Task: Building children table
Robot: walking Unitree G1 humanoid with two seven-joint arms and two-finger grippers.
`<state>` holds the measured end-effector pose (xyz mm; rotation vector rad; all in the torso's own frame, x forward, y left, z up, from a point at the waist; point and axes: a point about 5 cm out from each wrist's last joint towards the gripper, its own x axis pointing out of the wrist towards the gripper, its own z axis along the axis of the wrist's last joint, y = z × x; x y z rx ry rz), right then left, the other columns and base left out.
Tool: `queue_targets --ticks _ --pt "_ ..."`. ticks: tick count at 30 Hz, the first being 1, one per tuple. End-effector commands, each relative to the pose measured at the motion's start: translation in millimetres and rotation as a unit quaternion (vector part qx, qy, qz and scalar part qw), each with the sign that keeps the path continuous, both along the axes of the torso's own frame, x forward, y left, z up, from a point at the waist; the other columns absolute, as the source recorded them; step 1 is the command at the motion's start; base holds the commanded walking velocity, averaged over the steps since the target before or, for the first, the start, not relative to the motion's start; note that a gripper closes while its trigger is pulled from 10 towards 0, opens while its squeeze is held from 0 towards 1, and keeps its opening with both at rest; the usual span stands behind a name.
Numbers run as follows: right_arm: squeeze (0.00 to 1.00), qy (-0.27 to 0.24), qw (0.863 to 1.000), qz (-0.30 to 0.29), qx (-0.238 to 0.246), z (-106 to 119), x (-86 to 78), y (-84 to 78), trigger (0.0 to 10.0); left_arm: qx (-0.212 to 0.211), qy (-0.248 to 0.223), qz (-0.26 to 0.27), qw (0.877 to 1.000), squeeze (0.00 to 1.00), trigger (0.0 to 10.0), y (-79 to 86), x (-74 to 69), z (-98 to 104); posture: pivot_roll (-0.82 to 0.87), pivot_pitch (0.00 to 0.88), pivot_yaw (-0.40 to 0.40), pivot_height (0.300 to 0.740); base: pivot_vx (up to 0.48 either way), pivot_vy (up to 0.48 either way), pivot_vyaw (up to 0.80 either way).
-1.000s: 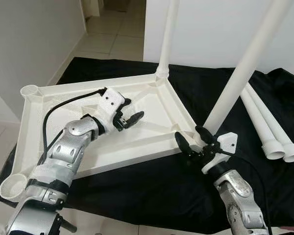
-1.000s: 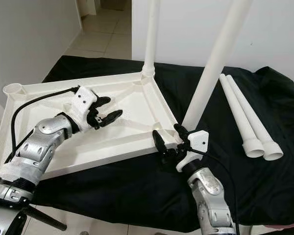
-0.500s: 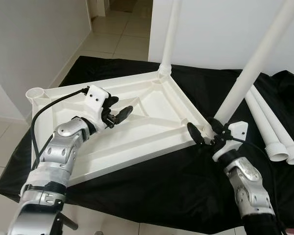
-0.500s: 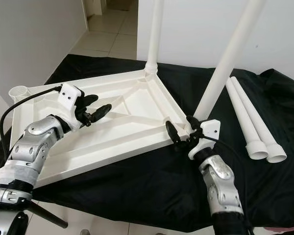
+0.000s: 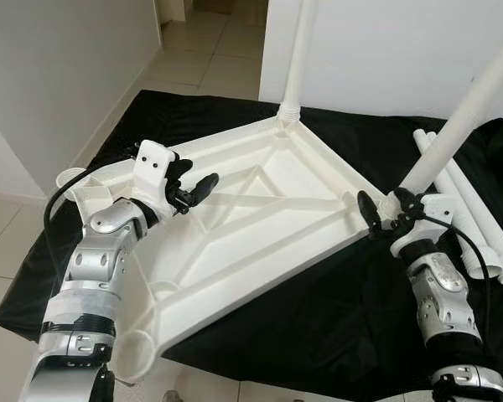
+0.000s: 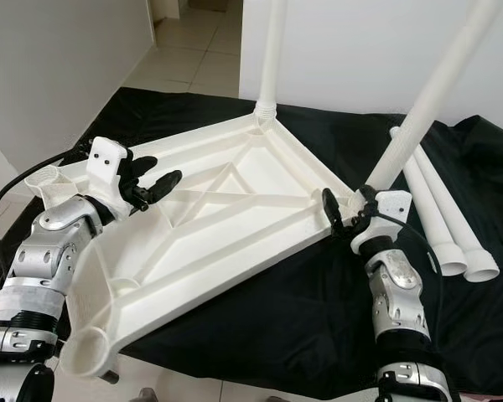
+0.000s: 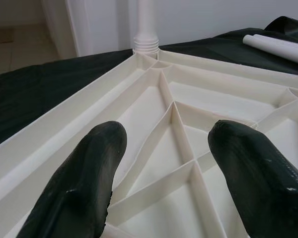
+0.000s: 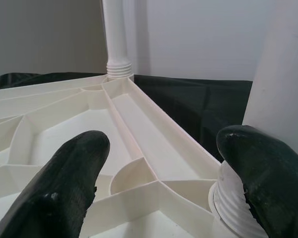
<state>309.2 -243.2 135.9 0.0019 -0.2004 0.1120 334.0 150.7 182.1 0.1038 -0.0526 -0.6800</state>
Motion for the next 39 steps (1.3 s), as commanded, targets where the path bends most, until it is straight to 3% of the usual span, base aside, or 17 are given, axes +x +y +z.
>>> queue_targets --ticks 1,4,6,7,10,15,18,21,23,24,26,30,33,39 --pt "0.00 -0.003 1.000 -0.028 0.010 -3 -5.8 -5.9 10.0 -0.010 -0.002 0.158 0.987 0.00 10.0 14.4 5.7 -3 -0.05 0.053 -0.009 0.740 0.000 0.000 0.00" --pt "0.00 -0.015 0.999 -0.033 0.017 -3 -12.6 1.4 10.0 -0.008 -0.004 0.148 0.989 0.00 10.0 11.4 5.0 -3 -0.06 0.050 -0.008 0.740 0.000 0.000 0.00" --pt "0.00 -0.023 0.994 -0.100 0.024 -8 -28.4 4.6 10.0 -0.005 -0.015 0.107 0.994 0.00 10.0 2.8 1.1 -3 -0.07 0.029 -0.009 0.740 0.000 0.000 0.00" --pt "0.00 -0.023 0.994 -0.100 0.024 -8 -28.4 4.6 10.0 -0.005 -0.015 0.107 0.994 0.00 10.0 2.8 1.1 -3 -0.07 0.029 -0.009 0.740 0.000 0.000 0.00" --pt "0.00 -0.018 0.979 -0.203 0.027 -17 -45.9 0.5 10.0 0.012 -0.034 0.058 0.998 0.00 10.0 -6.8 -5.0 -4 -0.08 0.016 -0.010 0.740 0.000 0.000 0.00" --pt "0.00 -0.003 0.962 -0.269 0.039 -26 -59.5 -1.6 10.0 0.015 -0.047 0.026 0.998 0.00 10.0 -15.3 -7.1 -1 -0.09 0.008 -0.002 0.740 0.000 0.000 0.00" --pt "0.00 0.036 0.936 -0.346 0.059 -43 -77.0 -3.5 10.0 0.001 -0.054 -0.034 0.998 0.00 10.0 -30.2 -11.9 6 -0.11 0.004 0.009 0.740 0.000 0.000 0.00" --pt "0.00 0.046 0.927 -0.365 0.072 -47 -81.9 -3.7 10.0 0.003 -0.054 -0.073 0.996 0.00 10.0 -39.0 -16.9 8 -0.11 0.005 0.017 0.740 0.000 0.000 0.00" --pt "0.00 0.054 0.920 -0.379 0.082 -49 -85.2 -3.0 10.0 0.013 -0.049 -0.142 0.989 0.00 10.0 -53.8 -28.3 8 -0.12 0.006 0.019 0.740 0.000 0.000 0.00" --pt "0.00 0.054 0.920 -0.379 0.082 -49 -85.2 -3.0 10.0 0.013 -0.049 -0.142 0.989 0.00 10.0 -53.8 -28.3 8 -0.12 0.006 0.019 0.740 0.000 0.000 0.00" --pt "0.00 0.059 0.914 -0.389 0.098 -49 -85.4 -3.5 10.0 0.034 -0.051 -0.190 0.980 0.00 10.0 -64.8 -36.9 6 -0.12 0.009 0.022 0.740 0.000 0.000 0.00" --pt "0.00 0.056 0.911 -0.397 0.099 -48 -85.7 -5.0 10.0 0.046 -0.050 -0.206 0.976 0.00 10.0 -68.8 -39.8 4 -0.12 0.010 0.025 0.740 0.000 0.000 0.00" --pt "0.00 0.024 0.906 -0.404 0.127 -38 -84.7 -17.9 10.0 0.069 -0.046 -0.262 0.961 0.00 10.0 -84.0 -52.4 -1 -0.12 0.025 0.042 0.740 0.000 0.000 0.00" --pt "0.00 0.004 0.907 -0.394 0.149 -31 -81.6 -25.7 10.0 0.069 -0.046 -0.272 0.959 0.00 10.0 -88.3 -54.9 0 -0.12 0.037 0.050 0.740 0.000 0.000 0.00"
